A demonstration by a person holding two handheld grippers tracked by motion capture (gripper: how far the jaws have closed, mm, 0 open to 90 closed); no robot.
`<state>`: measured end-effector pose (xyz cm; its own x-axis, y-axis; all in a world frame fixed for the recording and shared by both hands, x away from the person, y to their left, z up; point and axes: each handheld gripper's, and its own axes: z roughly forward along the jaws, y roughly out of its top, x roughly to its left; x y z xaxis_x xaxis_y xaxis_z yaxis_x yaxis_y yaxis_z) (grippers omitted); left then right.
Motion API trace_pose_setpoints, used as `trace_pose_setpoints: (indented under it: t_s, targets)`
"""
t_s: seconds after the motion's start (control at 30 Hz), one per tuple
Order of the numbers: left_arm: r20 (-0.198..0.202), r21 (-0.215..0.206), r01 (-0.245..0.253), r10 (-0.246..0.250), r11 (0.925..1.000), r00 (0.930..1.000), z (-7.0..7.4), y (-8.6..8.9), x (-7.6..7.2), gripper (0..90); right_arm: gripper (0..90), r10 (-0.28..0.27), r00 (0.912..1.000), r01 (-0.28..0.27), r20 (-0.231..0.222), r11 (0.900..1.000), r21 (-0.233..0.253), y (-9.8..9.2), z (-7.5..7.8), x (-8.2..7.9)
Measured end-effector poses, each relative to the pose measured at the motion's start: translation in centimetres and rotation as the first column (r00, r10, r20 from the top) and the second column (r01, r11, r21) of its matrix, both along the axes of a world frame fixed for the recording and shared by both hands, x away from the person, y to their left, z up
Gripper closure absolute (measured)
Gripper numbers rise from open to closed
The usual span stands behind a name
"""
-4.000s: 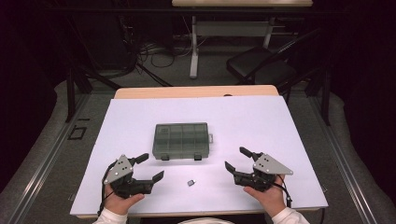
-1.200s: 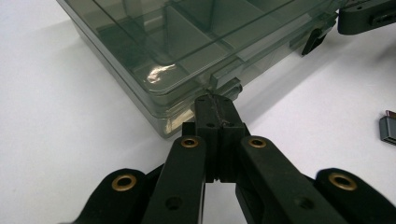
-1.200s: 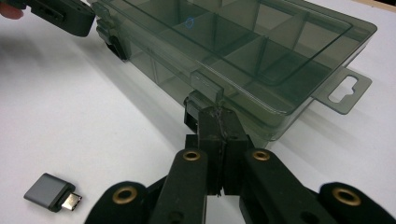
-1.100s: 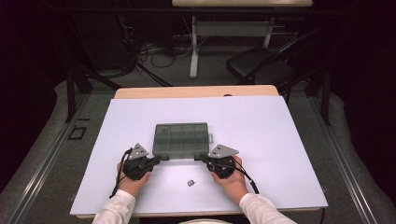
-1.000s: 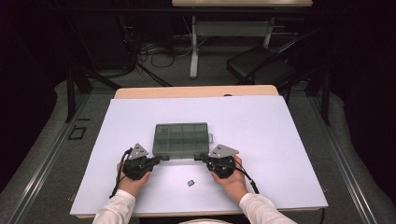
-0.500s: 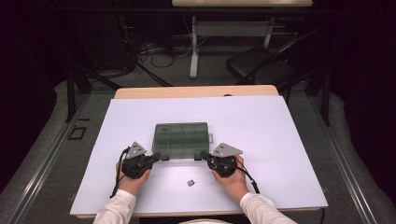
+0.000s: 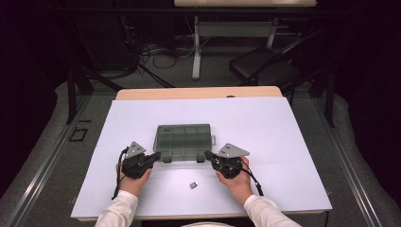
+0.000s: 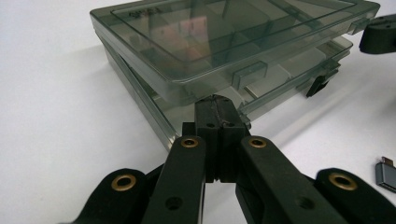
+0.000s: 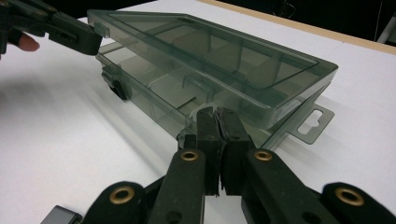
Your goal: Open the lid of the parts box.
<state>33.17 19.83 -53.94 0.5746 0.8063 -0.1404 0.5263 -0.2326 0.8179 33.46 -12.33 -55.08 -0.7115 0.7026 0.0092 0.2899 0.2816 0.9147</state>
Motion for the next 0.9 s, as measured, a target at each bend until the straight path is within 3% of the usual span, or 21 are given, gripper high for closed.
trace_pose_setpoints:
  t_s: [0.3,0.47,0.9]
  targets:
    - [0.002,-0.05,-0.022,0.022,0.9985,0.9998,1.1,0.0,0.6,90.0,89.9,-0.023,0.9994,0.023,-0.026,1.0,-0.005,-0.3,0.4,0.6]
    - [-0.01,-0.062,-0.049,0.048,0.9969,0.9988,2.2,-0.4,1.9,90.0,89.9,-0.036,0.9993,0.036,-0.007,0.999,-0.001,0.0,1.5,1.5]
    - [0.038,-0.086,-0.132,0.136,0.9875,0.99,5.7,-1.2,4.6,90.0,89.6,-0.082,0.9958,0.081,0.039,0.996,0.028,1.2,4.8,4.3]
